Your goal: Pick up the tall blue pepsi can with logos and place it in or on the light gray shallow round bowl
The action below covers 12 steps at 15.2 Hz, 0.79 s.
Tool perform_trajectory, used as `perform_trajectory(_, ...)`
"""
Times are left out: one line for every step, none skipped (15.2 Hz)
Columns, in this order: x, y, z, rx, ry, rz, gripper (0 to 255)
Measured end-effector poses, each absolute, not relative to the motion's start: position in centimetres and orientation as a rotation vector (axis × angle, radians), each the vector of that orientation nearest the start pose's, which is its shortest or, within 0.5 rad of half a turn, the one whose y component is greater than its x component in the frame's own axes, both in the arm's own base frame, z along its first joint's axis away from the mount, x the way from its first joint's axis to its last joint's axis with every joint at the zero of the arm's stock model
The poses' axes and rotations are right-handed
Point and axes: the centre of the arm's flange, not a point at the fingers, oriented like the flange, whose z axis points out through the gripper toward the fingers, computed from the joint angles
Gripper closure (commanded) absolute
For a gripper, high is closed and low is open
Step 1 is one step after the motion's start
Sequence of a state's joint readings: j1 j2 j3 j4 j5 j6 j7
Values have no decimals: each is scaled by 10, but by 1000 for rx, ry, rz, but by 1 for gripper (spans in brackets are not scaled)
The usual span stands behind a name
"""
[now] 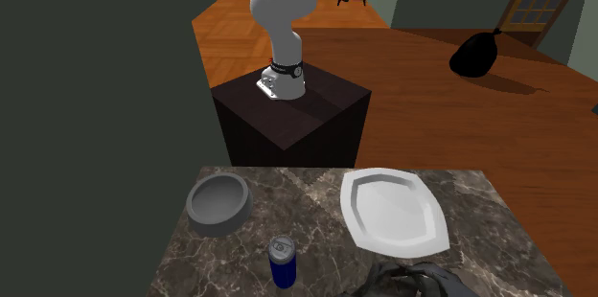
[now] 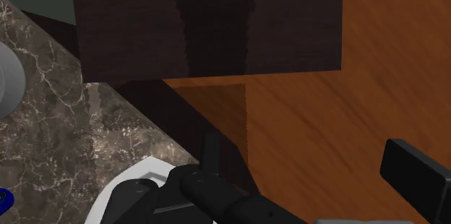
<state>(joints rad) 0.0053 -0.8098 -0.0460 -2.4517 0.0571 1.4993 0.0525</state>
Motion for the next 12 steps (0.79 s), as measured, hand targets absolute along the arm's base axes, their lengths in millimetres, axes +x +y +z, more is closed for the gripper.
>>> perform_trajectory(289, -8, 547, -3043, 116, 220, 0)
perform_trajectory(290, -12, 543, -3044, 119, 218, 0)
perform_trajectory(293, -19, 538, -3045, 122, 215, 0)
perform_trajectory(297, -27, 531, -3047, 125, 211, 0)
perform_trajectory(299, -38, 523, -3049, 129, 206, 0)
perform_trajectory(306, -48, 516, -3051, 133, 202, 0)
perform_trajectory(308, -56, 510, -3054, 137, 196, 0)
perform_trajectory(313, -65, 501, -3055, 141, 192, 0)
perform_trajectory(317, -75, 493, -3058, 144, 188, 0)
perform_trajectory(322, -86, 487, -3060, 148, 182, 0)
perform_trajectory(327, -95, 482, -3062, 153, 177, 0)
perform_trajectory(331, -104, 475, -3064, 157, 171, 0)
